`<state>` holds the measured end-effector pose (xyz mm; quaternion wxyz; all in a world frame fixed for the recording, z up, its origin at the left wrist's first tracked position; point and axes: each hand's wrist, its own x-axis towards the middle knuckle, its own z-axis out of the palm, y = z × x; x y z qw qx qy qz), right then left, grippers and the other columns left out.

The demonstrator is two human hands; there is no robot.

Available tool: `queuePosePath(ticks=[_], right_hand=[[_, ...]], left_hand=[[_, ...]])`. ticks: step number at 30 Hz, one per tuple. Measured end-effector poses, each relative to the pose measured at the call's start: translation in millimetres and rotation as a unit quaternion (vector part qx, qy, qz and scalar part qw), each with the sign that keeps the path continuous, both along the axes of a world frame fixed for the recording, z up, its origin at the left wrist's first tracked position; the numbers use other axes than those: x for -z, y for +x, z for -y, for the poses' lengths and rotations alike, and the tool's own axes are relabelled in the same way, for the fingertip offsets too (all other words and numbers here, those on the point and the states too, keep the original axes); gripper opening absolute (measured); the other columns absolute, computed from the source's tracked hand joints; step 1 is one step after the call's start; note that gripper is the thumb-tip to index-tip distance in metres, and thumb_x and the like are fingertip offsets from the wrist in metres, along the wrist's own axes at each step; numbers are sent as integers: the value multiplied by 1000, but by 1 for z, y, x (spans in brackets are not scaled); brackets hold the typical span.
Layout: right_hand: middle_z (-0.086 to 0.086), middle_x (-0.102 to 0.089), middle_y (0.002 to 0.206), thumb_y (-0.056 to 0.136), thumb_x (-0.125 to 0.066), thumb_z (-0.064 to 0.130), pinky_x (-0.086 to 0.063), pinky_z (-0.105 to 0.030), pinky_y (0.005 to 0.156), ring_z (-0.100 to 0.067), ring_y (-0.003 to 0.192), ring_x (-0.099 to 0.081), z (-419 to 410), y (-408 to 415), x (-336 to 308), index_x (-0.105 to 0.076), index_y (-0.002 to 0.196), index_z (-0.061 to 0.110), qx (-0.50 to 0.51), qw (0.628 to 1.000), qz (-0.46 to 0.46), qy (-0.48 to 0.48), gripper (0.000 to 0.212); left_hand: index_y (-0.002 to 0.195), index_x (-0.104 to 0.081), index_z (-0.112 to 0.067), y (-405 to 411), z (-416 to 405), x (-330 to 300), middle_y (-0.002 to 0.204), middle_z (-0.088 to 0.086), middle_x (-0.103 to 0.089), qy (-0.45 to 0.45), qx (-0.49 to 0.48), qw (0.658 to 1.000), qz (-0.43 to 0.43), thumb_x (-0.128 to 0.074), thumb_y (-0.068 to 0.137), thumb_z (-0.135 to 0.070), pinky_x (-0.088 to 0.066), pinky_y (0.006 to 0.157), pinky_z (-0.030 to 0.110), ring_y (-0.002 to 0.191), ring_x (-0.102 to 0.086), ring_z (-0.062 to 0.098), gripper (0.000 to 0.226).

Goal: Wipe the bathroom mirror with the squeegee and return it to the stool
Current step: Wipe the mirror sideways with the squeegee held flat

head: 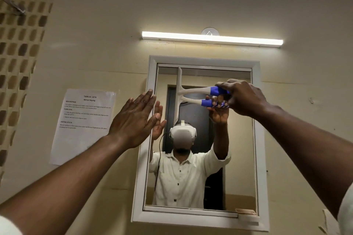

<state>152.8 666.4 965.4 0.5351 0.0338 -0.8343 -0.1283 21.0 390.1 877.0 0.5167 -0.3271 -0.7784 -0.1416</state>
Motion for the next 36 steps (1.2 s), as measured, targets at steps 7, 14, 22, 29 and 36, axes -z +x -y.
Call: queuePosePath(ticks=[7,14,22,29,36], right_hand=[[-12,-65,111,82,-63,6,-37,-31,63,-17,81,-47,-26,17,1,-52,134,16,13,1000,-9,-21,54],[-12,-65,116,84,-63,7,-42,-33,65,-23,84,-52,-49,39,4,-52,134,18,54,998,-8,-44,53],[-12,-64,116,87,-57,6,-38,-34,65,-21,83,-47,-76,72,3,-52,134,17,94,994,-16,-55,48],[-11,-65,115,90,-56,9,-34,-34,64,-22,83,-48,-100,98,4,-53,134,17,119,990,-12,-69,45],[-3,-62,122,91,-55,17,-35,-35,68,-32,102,-55,-131,120,-2,-53,133,25,150,986,-18,-75,43]], left_hand=[[148,4,-25,6,-24,0,155,-9,16,-16,17,1000,5,-9,89,-56,5,116,30,142,12,6,68],[148,4,-25,15,-56,1,149,-14,21,-20,59,998,-3,-6,86,-56,8,114,27,137,18,0,70],[148,3,-24,21,-92,2,153,-13,18,-34,106,994,-5,-5,86,-56,11,112,25,139,17,1,70],[148,6,-25,27,-125,7,155,-11,17,-39,122,992,-18,-8,91,-56,17,109,19,140,17,3,66],[148,6,-23,34,-154,11,154,-9,18,-51,117,992,-13,-7,88,-55,12,112,25,143,14,7,70]])
